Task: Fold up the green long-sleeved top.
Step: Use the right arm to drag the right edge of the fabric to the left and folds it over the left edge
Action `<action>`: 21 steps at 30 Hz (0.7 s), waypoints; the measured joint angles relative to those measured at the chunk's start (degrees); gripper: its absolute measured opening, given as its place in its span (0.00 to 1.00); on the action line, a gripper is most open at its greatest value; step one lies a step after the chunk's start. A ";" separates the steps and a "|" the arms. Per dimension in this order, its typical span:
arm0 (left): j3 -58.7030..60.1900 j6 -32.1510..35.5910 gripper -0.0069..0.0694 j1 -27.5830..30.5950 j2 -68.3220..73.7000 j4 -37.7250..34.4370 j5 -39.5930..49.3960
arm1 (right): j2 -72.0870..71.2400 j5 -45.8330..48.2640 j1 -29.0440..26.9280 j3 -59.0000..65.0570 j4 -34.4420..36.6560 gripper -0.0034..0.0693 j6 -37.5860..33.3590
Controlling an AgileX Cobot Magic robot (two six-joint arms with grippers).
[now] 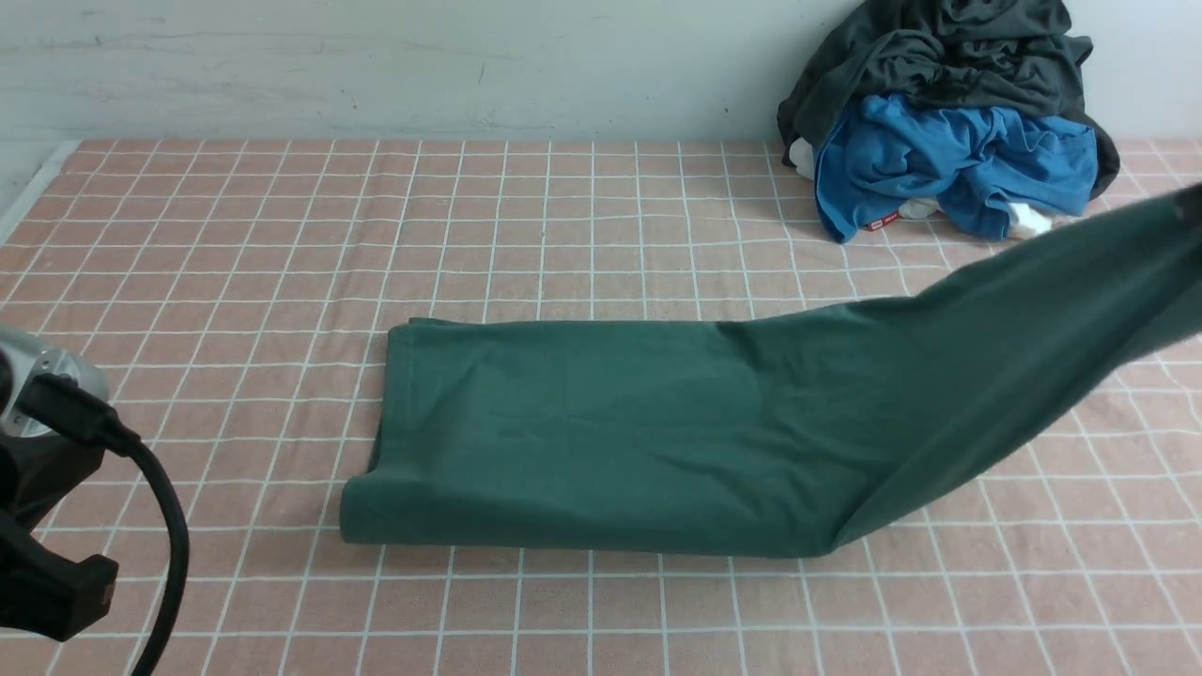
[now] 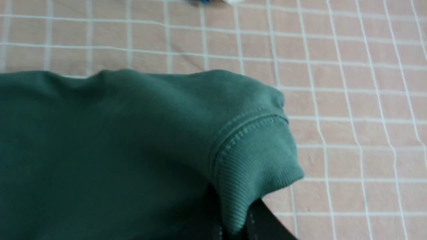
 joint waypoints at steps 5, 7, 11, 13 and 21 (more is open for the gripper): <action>0.00 0.00 0.09 0.00 0.00 0.00 0.04 | 3.56 3.38 15.27 -8.94 0.00 0.06 -1.88; 0.00 0.00 0.09 0.00 0.00 0.00 0.04 | 6.88 3.62 20.61 -12.30 0.05 0.06 -1.98; 0.00 0.00 0.09 0.00 0.00 0.00 0.04 | 15.35 3.76 28.83 -19.20 0.32 0.06 -1.92; 0.00 0.00 0.09 0.00 0.00 0.00 0.04 | 19.79 3.81 31.79 -22.76 0.77 0.06 -1.80; 0.00 0.00 0.09 0.00 0.00 0.00 0.11 | 36.79 4.16 40.34 -37.84 3.48 0.06 -1.63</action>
